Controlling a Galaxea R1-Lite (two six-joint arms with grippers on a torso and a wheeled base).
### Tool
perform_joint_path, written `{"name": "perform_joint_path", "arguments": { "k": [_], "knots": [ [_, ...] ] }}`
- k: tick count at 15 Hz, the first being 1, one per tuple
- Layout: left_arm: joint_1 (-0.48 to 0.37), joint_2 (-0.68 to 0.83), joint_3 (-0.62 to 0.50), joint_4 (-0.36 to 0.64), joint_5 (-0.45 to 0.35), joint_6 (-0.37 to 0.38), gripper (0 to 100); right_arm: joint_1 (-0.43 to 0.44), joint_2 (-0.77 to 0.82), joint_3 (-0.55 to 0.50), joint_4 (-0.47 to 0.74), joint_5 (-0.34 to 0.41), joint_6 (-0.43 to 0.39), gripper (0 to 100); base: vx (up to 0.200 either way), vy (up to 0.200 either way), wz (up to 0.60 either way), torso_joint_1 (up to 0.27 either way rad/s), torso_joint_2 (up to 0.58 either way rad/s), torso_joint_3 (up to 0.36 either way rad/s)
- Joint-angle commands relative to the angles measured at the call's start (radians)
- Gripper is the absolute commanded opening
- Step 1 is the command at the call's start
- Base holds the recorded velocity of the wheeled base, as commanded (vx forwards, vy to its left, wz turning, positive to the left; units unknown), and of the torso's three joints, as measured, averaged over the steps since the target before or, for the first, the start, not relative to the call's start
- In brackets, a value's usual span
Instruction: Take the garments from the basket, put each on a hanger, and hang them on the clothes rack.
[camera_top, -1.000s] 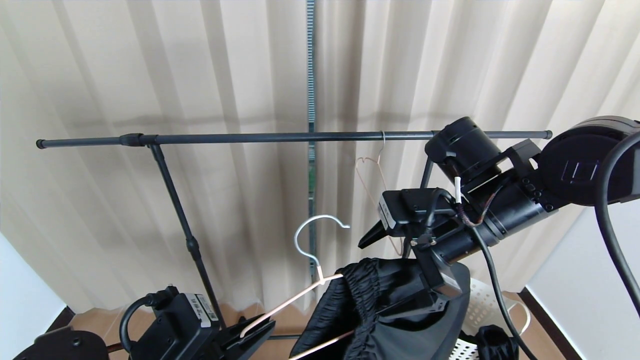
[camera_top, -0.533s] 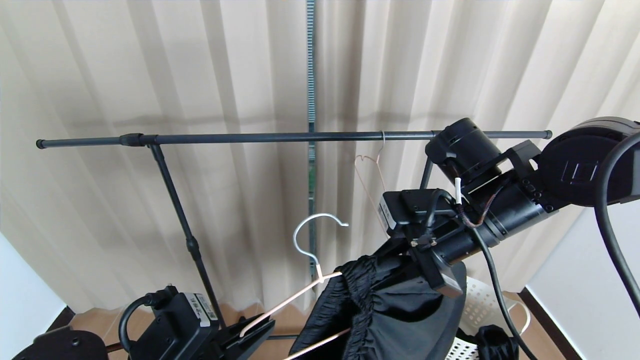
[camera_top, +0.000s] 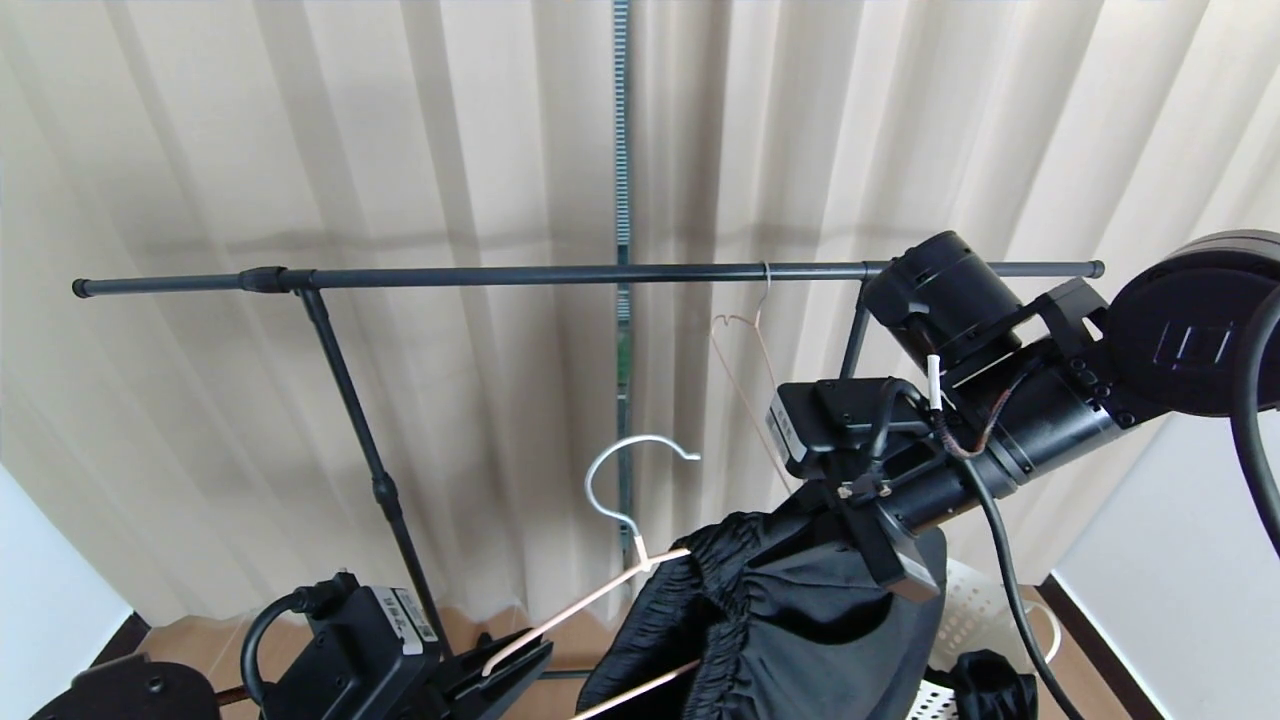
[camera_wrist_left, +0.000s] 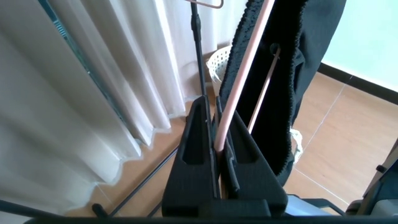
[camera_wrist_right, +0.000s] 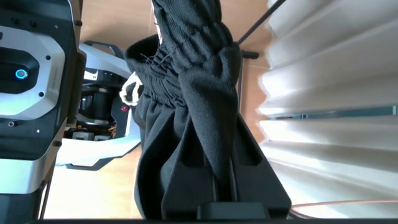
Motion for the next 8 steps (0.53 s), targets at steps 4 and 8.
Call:
{"name": "perform_joint_path", "arguments": {
  "k": [4,8],
  "knots": [
    [0.001,-0.001,0.0,-0.001,0.001,-0.001,100,-0.005,-0.033,0.03,-0.002,-0.001,0.001,0,0.0,0.0,0.0,0.0,0.0,0.0],
    [0.018,-0.049,0.0,-0.061,-0.045,-0.116,100,-0.043,-0.069,0.068,-0.005,0.0,-0.001,0,0.0,0.0,0.0,0.0,0.0,0.0]
  ]
}}
